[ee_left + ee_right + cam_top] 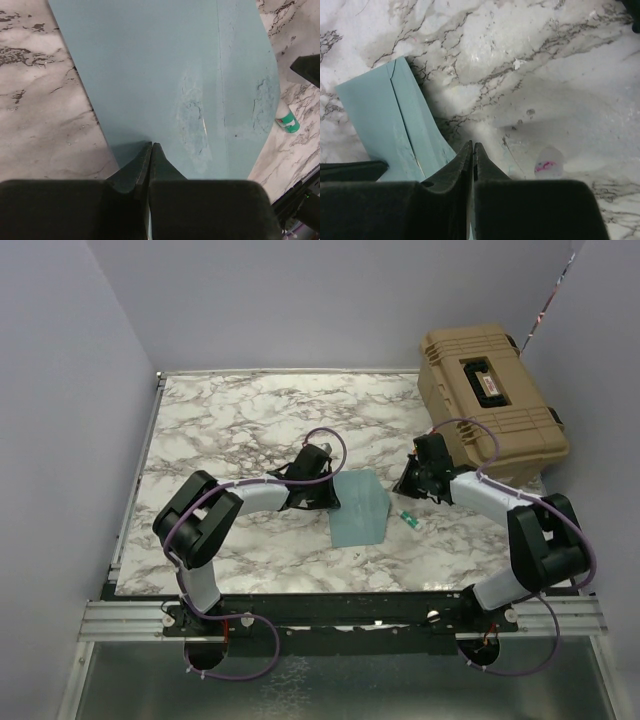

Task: Place the letter into the envelope and seal it

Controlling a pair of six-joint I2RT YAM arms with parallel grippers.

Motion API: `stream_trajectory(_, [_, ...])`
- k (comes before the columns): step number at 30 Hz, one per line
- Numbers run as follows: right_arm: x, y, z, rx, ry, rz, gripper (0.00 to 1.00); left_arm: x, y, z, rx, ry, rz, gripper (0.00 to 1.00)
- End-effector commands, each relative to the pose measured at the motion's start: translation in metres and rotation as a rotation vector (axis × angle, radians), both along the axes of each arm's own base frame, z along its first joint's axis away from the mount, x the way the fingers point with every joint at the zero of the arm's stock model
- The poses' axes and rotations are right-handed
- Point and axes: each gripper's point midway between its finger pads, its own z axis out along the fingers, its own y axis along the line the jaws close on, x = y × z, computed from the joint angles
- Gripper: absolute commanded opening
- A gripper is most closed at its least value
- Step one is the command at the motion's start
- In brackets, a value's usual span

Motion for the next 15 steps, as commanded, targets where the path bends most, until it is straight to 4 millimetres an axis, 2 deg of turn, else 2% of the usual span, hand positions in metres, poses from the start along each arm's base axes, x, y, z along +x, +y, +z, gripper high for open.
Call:
stream_trajectory(1, [0.008,0.006,-0.004,-0.017,0.032,0.06,0.06,-0.002,0.011,-0.016,0.073,0.02,0.027,0.0])
stream_trajectory(7, [-0.003,0.029,-0.008,0.067,0.107,0.19,0.06,-0.002,0.017,-0.022,0.117,0.031,0.043,0.0])
stream_trajectory(15, [-0.015,0.063,0.02,0.275,0.078,0.344,0.14,-0.001,0.023,-0.027,0.149,0.038,0.062,0.0])
